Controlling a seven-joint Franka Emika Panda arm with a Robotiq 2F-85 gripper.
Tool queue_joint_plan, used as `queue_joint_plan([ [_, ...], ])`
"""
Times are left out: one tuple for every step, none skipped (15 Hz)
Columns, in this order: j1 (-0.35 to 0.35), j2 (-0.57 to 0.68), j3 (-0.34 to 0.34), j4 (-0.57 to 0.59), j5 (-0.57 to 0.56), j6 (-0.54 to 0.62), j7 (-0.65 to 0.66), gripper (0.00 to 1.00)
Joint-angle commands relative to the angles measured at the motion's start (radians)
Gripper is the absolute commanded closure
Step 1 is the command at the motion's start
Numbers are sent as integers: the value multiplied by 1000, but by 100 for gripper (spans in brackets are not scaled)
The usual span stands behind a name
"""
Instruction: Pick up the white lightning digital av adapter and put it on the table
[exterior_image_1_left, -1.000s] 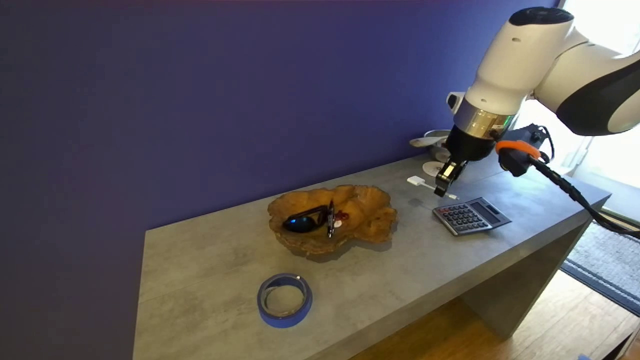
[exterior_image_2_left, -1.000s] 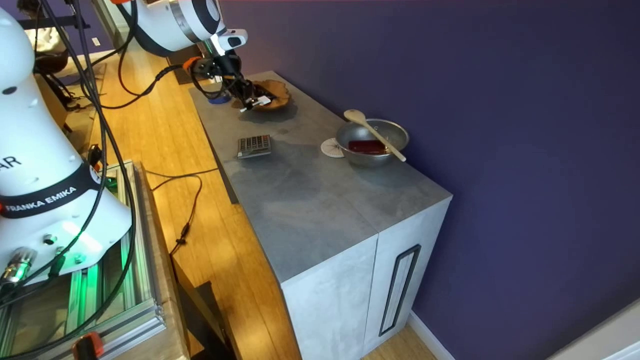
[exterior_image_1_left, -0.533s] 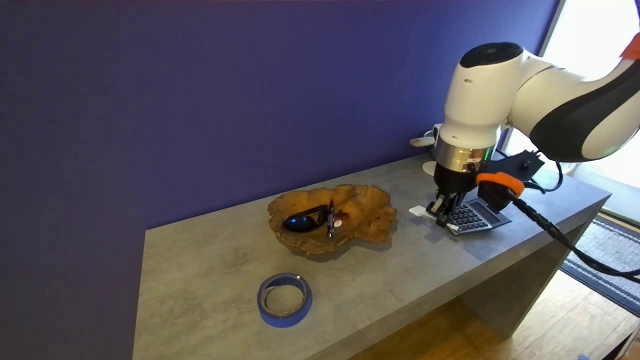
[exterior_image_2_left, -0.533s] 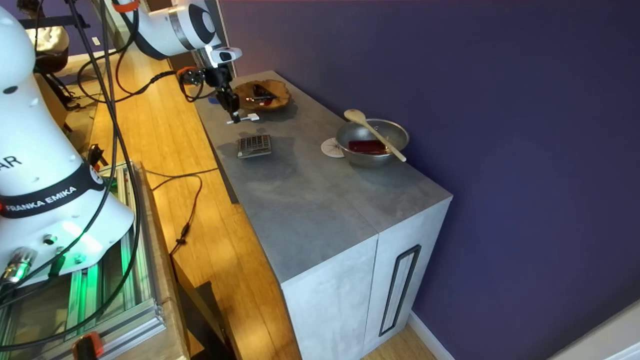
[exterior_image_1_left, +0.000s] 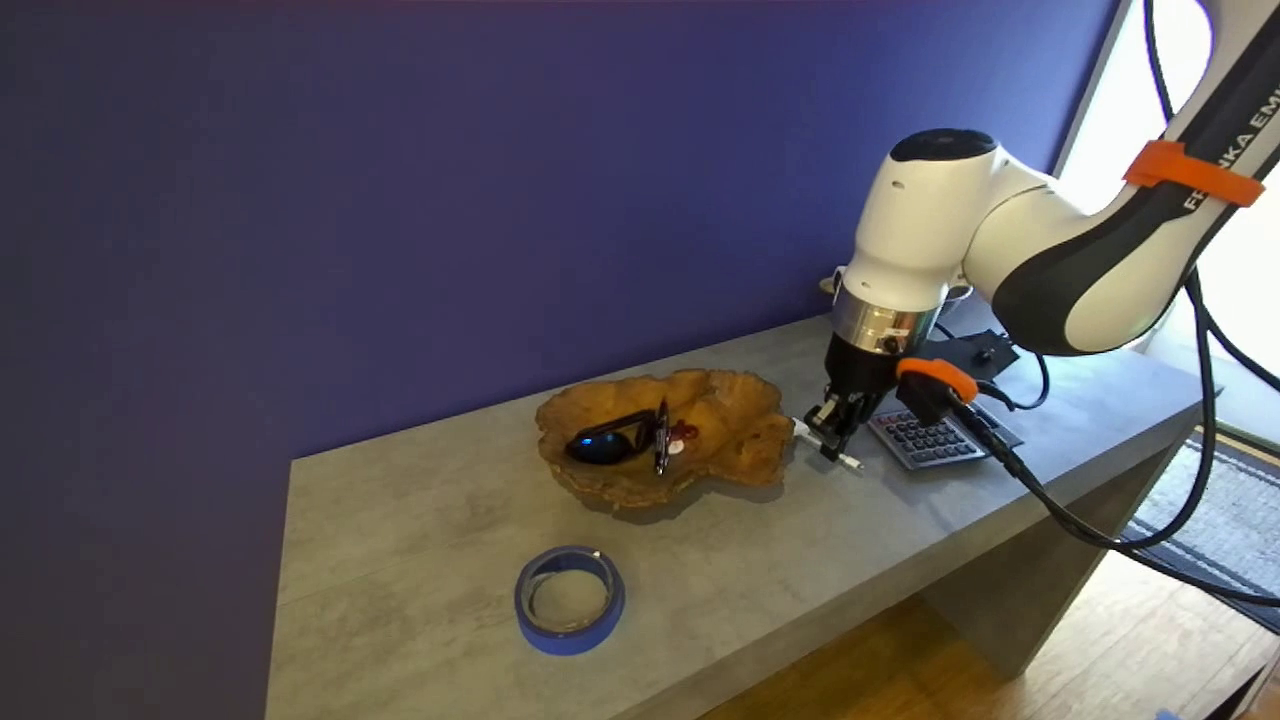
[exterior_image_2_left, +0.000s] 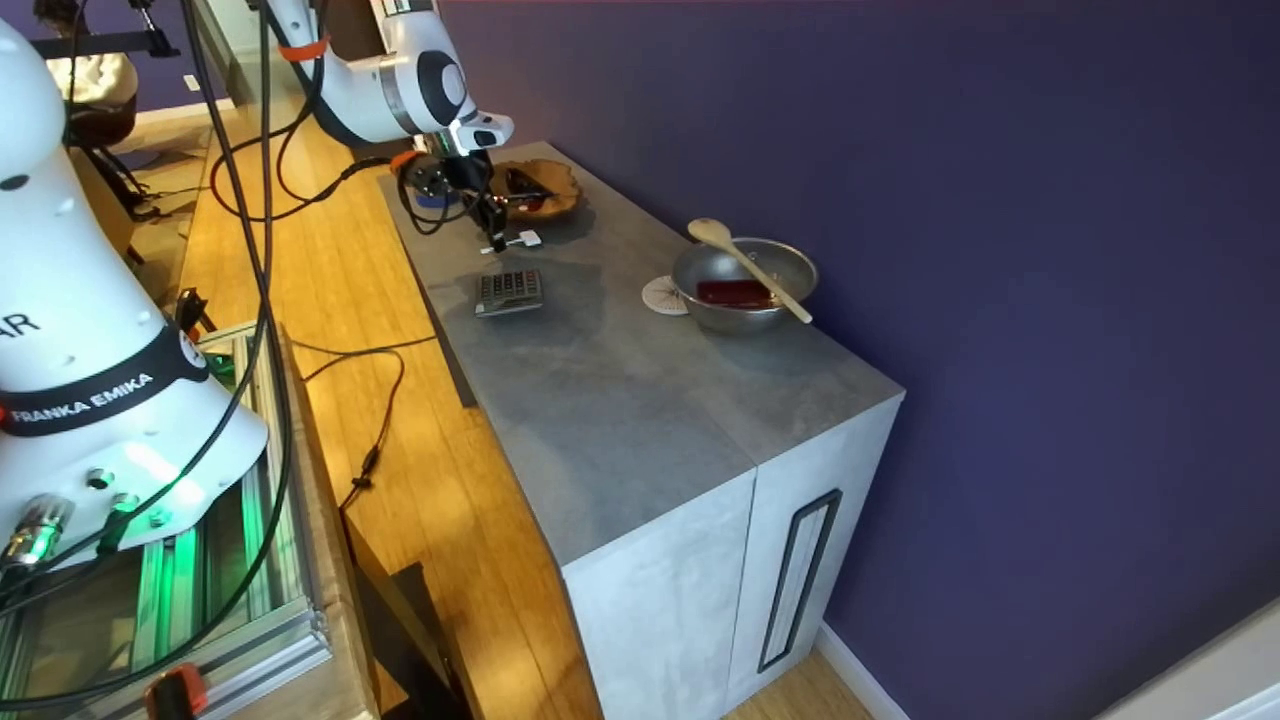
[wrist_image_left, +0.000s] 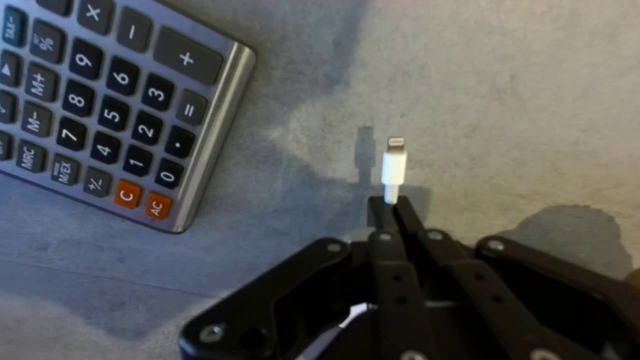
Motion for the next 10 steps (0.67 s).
queue_joint_plan([
  [-11,26,8,25,85,31,-77,68],
  [-4,15,0,22,96,26,-88,63],
  [15,-15,-21,-1,97,29,-80,56],
  [30,-72,-40,-52,92,31,-72,49],
  [62,-119,-76,-92,73,30,-43,42],
  [103,-181,-125,-148,49,34,4,34],
  [148,-239,-178,-197,-20,34,92,28],
  [242,-283,-278,-224,-61,11,173,22],
  [294,-325,-350,-231,-163,7,246,14],
  [170,-194,-218,-133,-67,14,123,33],
])
